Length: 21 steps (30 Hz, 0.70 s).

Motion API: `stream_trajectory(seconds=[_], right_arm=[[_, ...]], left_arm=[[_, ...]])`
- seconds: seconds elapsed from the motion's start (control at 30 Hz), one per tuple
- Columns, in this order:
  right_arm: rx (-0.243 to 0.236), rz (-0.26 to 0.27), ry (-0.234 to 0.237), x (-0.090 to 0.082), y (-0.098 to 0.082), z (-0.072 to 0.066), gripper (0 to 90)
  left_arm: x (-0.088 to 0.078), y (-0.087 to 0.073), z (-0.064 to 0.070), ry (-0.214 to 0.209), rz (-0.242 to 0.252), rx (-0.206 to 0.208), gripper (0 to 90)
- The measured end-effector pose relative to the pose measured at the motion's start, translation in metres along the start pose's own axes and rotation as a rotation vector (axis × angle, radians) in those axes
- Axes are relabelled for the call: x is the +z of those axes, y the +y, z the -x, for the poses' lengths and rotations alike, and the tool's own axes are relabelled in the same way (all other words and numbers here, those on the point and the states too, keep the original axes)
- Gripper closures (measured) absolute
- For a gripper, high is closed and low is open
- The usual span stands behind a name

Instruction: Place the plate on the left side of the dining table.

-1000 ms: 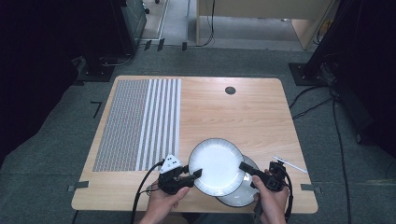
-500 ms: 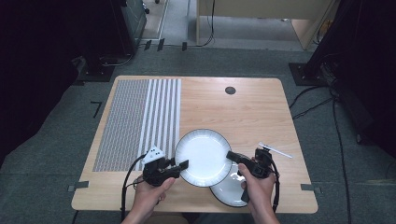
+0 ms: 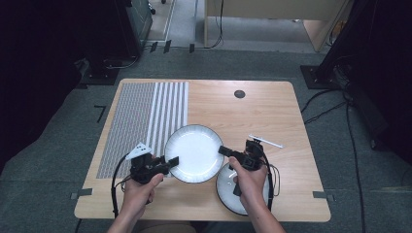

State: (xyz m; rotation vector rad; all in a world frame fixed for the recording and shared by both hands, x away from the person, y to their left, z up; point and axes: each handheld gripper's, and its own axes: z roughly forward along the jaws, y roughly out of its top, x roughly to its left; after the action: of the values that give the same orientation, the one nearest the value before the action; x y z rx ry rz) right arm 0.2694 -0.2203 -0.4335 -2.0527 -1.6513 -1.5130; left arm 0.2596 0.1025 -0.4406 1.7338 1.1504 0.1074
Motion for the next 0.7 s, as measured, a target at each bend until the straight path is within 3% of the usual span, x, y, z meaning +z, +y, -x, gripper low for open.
stream_trajectory(seconds=[0.07,0.2,0.43,0.7], right_arm=[[-0.013,-0.004,-0.002,0.007,0.002,-0.006,84.8],[-0.031,-0.022,0.006,0.026,0.006,-0.021,84.8],[-0.045,-0.045,0.013,0.056,0.01,-0.038,85.0],[-0.052,-0.068,0.015,0.079,0.013,-0.051,85.2]], left_arm=[[-0.002,0.001,-0.003,0.004,0.002,-0.003,62.2],[-0.012,0.006,-0.021,0.055,0.009,-0.012,59.9],[-0.026,0.012,-0.043,0.079,0.015,-0.014,59.5],[-0.033,0.015,-0.064,0.095,0.04,-0.051,61.2]])
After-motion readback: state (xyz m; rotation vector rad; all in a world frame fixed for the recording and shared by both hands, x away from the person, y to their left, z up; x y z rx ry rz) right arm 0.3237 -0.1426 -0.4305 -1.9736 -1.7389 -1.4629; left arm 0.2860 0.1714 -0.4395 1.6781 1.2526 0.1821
